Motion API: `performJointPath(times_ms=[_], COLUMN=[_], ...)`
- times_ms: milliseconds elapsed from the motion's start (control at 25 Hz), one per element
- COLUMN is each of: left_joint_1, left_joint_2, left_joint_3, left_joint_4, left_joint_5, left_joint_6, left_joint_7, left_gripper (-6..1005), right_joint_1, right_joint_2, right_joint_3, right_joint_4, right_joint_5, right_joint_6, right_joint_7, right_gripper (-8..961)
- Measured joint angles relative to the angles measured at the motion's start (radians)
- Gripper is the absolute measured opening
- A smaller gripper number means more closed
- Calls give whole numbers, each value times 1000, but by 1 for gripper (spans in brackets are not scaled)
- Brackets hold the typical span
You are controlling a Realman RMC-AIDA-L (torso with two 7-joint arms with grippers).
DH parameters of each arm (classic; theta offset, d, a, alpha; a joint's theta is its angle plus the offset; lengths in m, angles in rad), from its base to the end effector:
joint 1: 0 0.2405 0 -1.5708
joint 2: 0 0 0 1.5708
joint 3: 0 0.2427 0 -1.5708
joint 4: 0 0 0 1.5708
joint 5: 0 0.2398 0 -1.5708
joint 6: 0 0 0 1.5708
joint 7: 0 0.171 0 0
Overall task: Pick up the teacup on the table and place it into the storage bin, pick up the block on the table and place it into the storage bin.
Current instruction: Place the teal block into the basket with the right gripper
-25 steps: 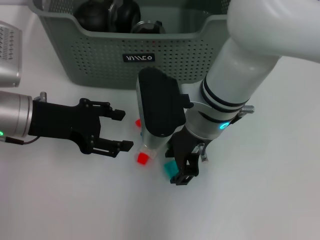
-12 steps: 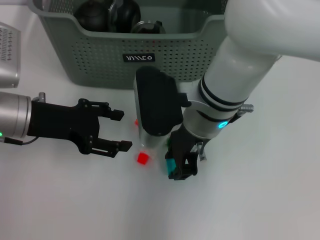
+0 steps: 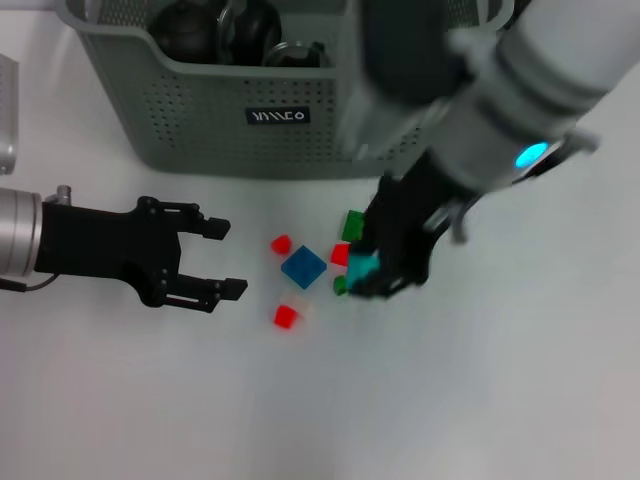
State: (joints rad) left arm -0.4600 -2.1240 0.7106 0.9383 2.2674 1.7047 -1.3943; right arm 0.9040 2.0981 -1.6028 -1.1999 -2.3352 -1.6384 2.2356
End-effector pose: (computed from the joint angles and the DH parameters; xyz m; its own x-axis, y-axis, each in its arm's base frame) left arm -0.2735 0.3260 -0.0012 0.9258 0.2897 0.2429 0.3263 -0.9368 -0.1265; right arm 0.0624 0.3475 -0.0897 0.9254 -0.0374 0.3771 -0.0602 -0.9970 0.0491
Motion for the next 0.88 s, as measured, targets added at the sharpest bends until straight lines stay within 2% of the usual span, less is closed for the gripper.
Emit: performJointPath(times_ms=[120,160,200,320,400,520,640,760,880], left_joint_1=[1,0,-1,-8,-13,-16,-17,-17,-17], left_joint_2=[5,5,6,5,4,3,1,1,1], left_joint_3=[-3,-3,-3,1,6,7,7,5,4], left_joint_4=[1,1,1,2,2,2,2,2,2], left_joint_5=[0,-1,-1,-5,-7,-5,-5,-5,-6], left_joint_6=[5,7,10,15,15,15,15,15,15], left_joint_7=[0,0,0,0,0,0,0,0,0], left_gripper=[797,796,796,796,796,796,795,795,796], right_joint_1=[-4,29,29,106,158,224,290,350,389], right_joint_2=[-2,-2,-2,-6,-20,-51,-68,-61,-39], right_joint_3=[201,359,359,554,632,641,609,561,496], right_joint_4=[-137,-202,-202,-248,-230,-125,44,232,388], right_joint_5=[-4,36,36,105,103,32,-74,-181,-255], right_joint_6=[-130,-195,-195,-218,-169,-38,99,255,407], right_joint_7=[16,48,48,113,150,185,182,149,139], right_gripper=[420,420,420,419,419,419,420,420,421])
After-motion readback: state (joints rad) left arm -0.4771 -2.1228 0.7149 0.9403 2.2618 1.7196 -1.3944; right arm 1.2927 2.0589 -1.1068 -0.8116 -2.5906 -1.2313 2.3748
